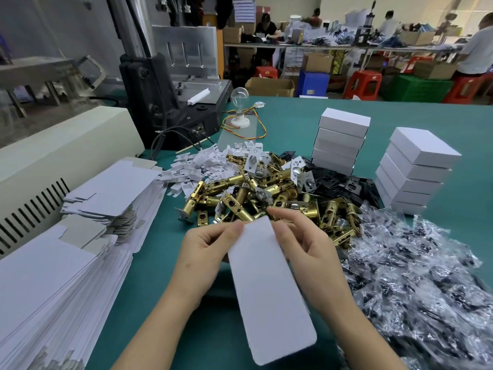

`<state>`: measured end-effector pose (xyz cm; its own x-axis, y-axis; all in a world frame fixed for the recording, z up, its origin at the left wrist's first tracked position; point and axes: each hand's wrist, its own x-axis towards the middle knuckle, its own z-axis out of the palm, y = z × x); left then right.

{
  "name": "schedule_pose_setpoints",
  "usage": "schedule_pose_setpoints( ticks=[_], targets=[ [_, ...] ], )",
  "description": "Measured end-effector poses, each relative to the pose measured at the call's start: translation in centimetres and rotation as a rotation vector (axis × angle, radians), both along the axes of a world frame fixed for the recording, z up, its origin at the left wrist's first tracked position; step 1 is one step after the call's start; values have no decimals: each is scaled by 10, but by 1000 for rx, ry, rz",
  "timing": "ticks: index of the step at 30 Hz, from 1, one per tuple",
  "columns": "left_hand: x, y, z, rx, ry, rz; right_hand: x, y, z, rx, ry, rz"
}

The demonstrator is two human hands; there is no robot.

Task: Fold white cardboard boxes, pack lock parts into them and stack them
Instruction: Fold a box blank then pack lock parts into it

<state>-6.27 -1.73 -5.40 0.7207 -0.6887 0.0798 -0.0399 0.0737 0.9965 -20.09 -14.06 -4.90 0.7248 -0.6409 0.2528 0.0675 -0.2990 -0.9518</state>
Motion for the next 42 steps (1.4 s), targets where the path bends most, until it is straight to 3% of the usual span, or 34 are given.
schedule_pose_setpoints(
  ticks=[2,6,8,11,13,16,22,27,31,37,42],
  targets=[
    [4,2,2,7,141,31,-1,-1,1,-61,-40,34],
    [10,4,1,75,263,59,-1,2,5,-529,-82,136],
    [9,0,-2,97,308,71,1,3,3,-615,-130,128],
    [9,-2,-10,108,46,115,-1,2,3,-521,-146,60],
    [11,-1,-10,-12,-111,131,-2,-1,4,-365,-135,13],
    [10,5,-7,-180,-182,-27,-1,-3,3,-225,-80,-12],
    [12,5,-12,-65,-240,-159,-2,-5,1,-244,-77,80],
    [15,3,-24,57,-280,-256,-8,-8,9,-197,-214,-150],
    [11,1,-30,106,-313,-374,-10,-15,21,-207,-200,-316],
    [8,0,-29,145,-359,-399,23,-50,70,-608,167,-339],
    [7,0,-30,145,-374,-380,91,-82,99,-1161,807,-160]
  ],
)
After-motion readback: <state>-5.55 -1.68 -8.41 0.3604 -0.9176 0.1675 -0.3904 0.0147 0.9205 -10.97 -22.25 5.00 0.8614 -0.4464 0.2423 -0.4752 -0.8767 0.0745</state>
